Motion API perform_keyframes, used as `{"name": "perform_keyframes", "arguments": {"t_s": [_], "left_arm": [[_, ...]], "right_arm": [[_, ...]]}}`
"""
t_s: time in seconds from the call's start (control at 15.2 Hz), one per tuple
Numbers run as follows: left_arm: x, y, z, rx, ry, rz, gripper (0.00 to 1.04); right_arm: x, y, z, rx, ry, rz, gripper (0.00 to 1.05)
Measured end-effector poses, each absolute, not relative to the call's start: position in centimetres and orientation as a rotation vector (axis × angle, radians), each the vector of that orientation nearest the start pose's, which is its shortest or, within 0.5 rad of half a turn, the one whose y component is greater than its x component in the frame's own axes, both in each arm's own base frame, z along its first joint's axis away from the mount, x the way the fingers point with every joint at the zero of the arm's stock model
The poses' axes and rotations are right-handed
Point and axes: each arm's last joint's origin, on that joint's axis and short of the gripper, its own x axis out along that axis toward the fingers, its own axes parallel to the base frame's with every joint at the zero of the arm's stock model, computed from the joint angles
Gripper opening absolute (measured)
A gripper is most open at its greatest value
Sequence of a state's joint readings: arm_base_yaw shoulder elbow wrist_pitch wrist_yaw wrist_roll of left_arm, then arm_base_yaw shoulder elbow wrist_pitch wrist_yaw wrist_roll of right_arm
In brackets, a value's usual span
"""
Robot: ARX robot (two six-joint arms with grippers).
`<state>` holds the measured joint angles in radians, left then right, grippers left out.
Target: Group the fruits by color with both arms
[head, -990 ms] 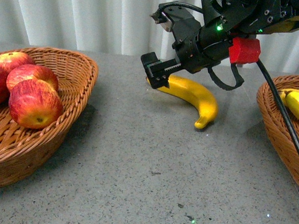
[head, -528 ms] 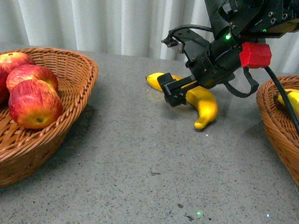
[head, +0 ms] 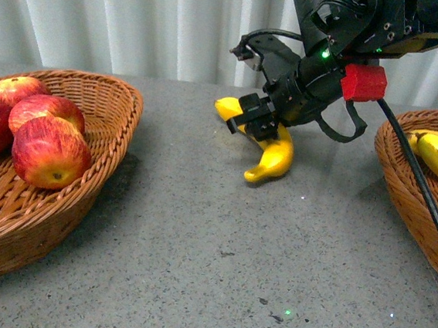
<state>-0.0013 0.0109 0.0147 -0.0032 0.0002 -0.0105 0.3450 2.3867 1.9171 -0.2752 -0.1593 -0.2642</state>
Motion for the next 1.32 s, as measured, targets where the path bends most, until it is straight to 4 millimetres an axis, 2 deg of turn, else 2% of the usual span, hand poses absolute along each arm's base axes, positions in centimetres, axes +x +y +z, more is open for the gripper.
{"name": "perform_keyframes", "arguments": {"t_s": [0.13,0.2,0.26,0.33,0.46,0.59,0.73,0.79,0.86,0.92,0.99,1.06,1.25,1.32], "left_arm": [[9.7,0.0,16.7,-0.010,-0.001,-0.001,0.98],[9.7,0.0,16.7,-0.010,-0.001,-0.001,0.98],[9.7,0.0,16.7,-0.010,-0.001,-0.001,0.98],[9.7,0.0,16.7,-0.010,-0.001,-0.001,0.98],[9.7,0.0,16.7,-0.010,-0.001,-0.001,0.98],[9.7,0.0,16.7,-0.010,-0.001,-0.001,0.98],[9.7,0.0,16.7,-0.010,-0.001,-0.001,0.98],[9.7,0.0,16.7,-0.010,-0.001,-0.001,0.98],[9.7,0.0,16.7,-0.010,-0.001,-0.001,0.98],[9.7,0.0,16.7,-0.010,-0.001,-0.002,0.98],[9.7,0.0,16.7,-0.010,-0.001,-0.001,0.98],[9.7,0.0,16.7,-0.010,-0.001,-0.001,0.98],[9.7,0.0,16.7,-0.010,-0.001,-0.001,0.98],[9.7,0.0,16.7,-0.010,-0.001,-0.001,0.98]], "right_arm": [[49.8,17.2,18.0,-0.163,0.625,0.590,0.33],[49.4,15.6,20.4,-0.032,0.557,0.594,0.33],[48.4,12.6,24.1,0.084,0.459,0.568,0.33],[47.1,10.2,26.3,0.135,0.400,0.547,0.33],[43.8,5.5,28.7,0.151,0.343,0.489,0.33],[40.7,1.2,28.0,0.125,0.382,0.432,0.33],[36.8,-4.0,25.6,0.067,0.468,0.344,0.33],[34.7,-7.1,25.0,-0.009,0.484,0.276,0.33],[33.2,-8.3,24.0,-0.077,0.511,0.245,0.33],[32.5,-8.3,22.9,-0.119,0.543,0.259,0.38],[32.0,-8.1,21.8,-0.143,0.568,0.283,0.55],[31.9,-7.8,21.8,-0.153,0.559,0.294,0.64],[31.5,-7.0,24.0,-0.163,0.446,0.322,0.95],[31.4,-6.4,24.9,-0.147,0.384,0.343,1.00]]}}
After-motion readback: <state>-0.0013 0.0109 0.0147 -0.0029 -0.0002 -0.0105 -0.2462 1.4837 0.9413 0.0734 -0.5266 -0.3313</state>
